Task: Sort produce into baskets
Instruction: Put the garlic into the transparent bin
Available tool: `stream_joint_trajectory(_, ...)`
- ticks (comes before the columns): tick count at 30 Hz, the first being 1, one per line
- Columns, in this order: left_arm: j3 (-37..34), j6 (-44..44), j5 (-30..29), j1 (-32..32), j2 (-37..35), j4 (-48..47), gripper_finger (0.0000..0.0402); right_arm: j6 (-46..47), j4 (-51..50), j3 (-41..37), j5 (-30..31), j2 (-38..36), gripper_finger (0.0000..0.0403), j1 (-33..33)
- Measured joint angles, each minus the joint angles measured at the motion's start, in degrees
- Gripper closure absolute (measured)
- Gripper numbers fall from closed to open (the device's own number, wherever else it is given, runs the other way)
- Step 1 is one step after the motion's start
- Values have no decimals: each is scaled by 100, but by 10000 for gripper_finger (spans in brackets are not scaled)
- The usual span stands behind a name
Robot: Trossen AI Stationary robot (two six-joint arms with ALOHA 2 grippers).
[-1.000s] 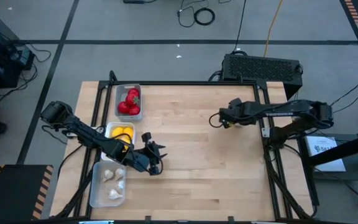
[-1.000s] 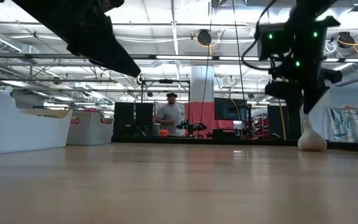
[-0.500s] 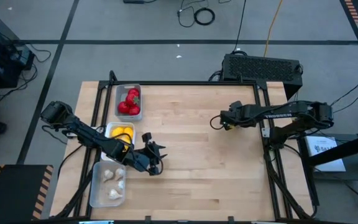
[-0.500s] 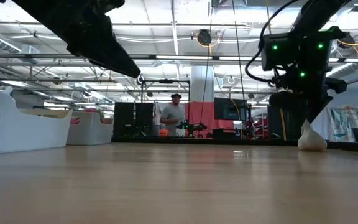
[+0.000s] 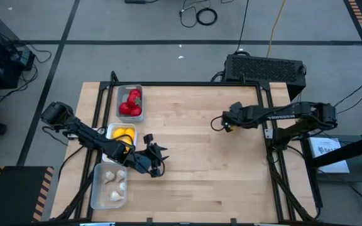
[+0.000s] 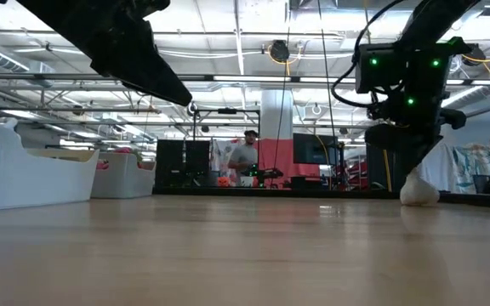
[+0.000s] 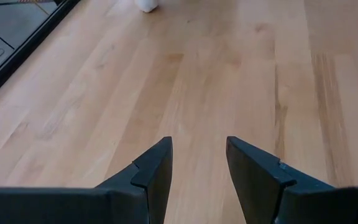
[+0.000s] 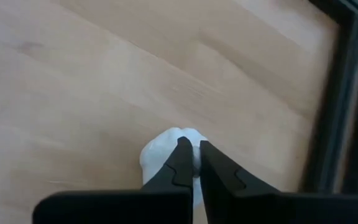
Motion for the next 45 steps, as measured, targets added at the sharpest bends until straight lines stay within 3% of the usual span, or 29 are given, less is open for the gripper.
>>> stream_joint_trajectory(7,33,185,-58,-228,-712,-362,242,-448,1771,-3,-473,0,401,587)
stream_joint_trajectory(15,33,-148,-821,-285,-1675,-1899,242,-1699,6340,1,-860,270,402,2058)
stream_joint_trajectory(20,2,-766,-1444,-285,-1897,-2699,242,-2433,9001,3,-836,1262,402,2871)
stream_joint_trajectory(25,-11,-1056,-1792,-258,-1893,-2956,242,-2871,11024,519,-693,2854,403,3227)
stream_joint_trajectory(29,-11,-1058,-1996,-194,-1889,-2988,242,-3168,11283,1801,-648,4211,403,3349)
stream_joint_trajectory(33,-11,-1060,-2021,-120,-1889,-3054,242,-3861,11112,3471,-1600,5288,403,3417)
stream_joint_trajectory(36,-11,-1060,-2023,-95,-1889,-3155,242,-4356,10490,4691,-2011,5854,403,3433)
stream_joint_trajectory(40,-11,-1114,-2008,-97,-1889,-3267,242,-4735,9416,6195,-2061,6539,402,3343)
stream_joint_trajectory(45,-11,-1646,-1978,-97,-1889,-3768,242,-4756,8779,7932,-2105,7592,402,3192)
